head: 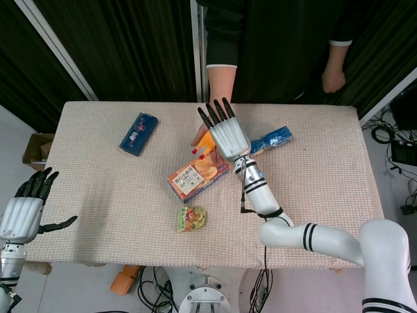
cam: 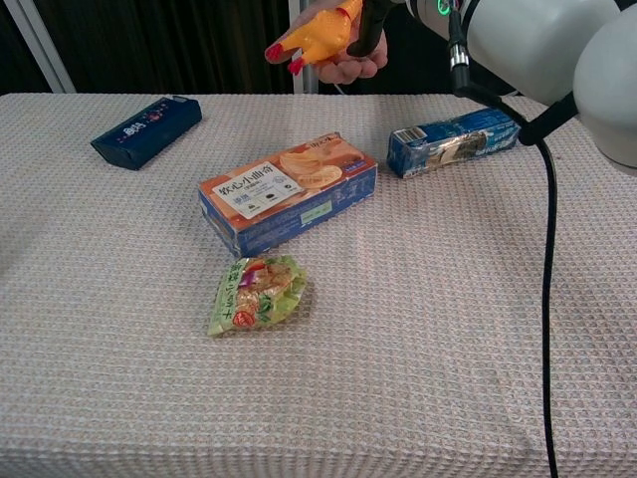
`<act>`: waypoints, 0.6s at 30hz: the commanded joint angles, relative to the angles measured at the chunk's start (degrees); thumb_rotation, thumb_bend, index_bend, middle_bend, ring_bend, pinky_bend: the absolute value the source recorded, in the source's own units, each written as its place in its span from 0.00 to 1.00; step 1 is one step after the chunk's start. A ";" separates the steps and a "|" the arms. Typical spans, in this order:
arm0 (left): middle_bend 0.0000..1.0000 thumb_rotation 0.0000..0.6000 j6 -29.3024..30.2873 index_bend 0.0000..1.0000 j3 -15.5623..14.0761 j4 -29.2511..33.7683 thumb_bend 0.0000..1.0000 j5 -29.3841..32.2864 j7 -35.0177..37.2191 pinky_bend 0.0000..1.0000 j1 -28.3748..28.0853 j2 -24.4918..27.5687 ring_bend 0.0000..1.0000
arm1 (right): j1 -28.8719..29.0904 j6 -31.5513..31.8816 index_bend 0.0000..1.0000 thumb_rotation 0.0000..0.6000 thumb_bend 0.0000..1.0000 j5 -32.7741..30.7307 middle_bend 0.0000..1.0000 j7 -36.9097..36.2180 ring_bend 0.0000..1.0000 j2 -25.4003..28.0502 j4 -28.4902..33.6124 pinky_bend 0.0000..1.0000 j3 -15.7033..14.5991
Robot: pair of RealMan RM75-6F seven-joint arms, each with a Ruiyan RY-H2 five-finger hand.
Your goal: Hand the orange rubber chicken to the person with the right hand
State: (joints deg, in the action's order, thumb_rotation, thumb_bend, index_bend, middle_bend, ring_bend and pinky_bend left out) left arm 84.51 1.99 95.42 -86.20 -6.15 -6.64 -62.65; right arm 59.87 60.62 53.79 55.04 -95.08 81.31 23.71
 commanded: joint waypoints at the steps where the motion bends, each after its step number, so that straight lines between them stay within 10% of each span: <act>1: 0.03 0.54 0.17 0.06 -0.01 0.00 0.01 -0.13 0.01 0.19 0.07 -0.01 0.04 | -1.93 2.09 0.00 1.00 0.11 -1.16 0.00 1.61 0.00 4.58 6.10 0.00 -1.35; 6: 0.03 0.54 0.57 0.06 0.00 0.09 0.01 -0.39 0.31 0.19 0.24 0.00 0.04 | -9.40 6.13 0.00 1.00 0.11 3.20 0.00 -1.84 0.00 16.20 21.05 0.00 -5.57; 11: 0.03 0.54 0.49 0.06 -0.12 0.09 0.01 -0.67 -0.07 0.19 0.22 -0.13 0.04 | -24.98 13.43 0.00 1.00 0.11 18.11 0.00 -15.42 0.00 31.78 33.51 0.00 -18.05; 15: 0.03 0.54 0.76 0.06 -0.09 0.52 0.01 -1.01 -0.71 0.19 0.23 -0.09 0.04 | -38.16 22.54 0.00 1.00 0.10 31.33 0.00 -30.40 0.00 37.40 27.48 0.00 -29.58; 18: 0.03 0.54 1.11 0.06 -0.13 0.81 0.01 -1.09 -1.27 0.19 0.42 -0.13 0.04 | -45.25 28.90 0.00 1.00 0.11 33.42 0.00 -40.33 0.00 35.56 18.46 0.00 -32.54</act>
State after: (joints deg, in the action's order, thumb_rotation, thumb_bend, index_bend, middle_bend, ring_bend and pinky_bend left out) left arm 85.57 1.88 96.18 -87.26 -7.36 -6.26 -62.77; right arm 27.28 79.00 78.45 29.07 -61.93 109.15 0.30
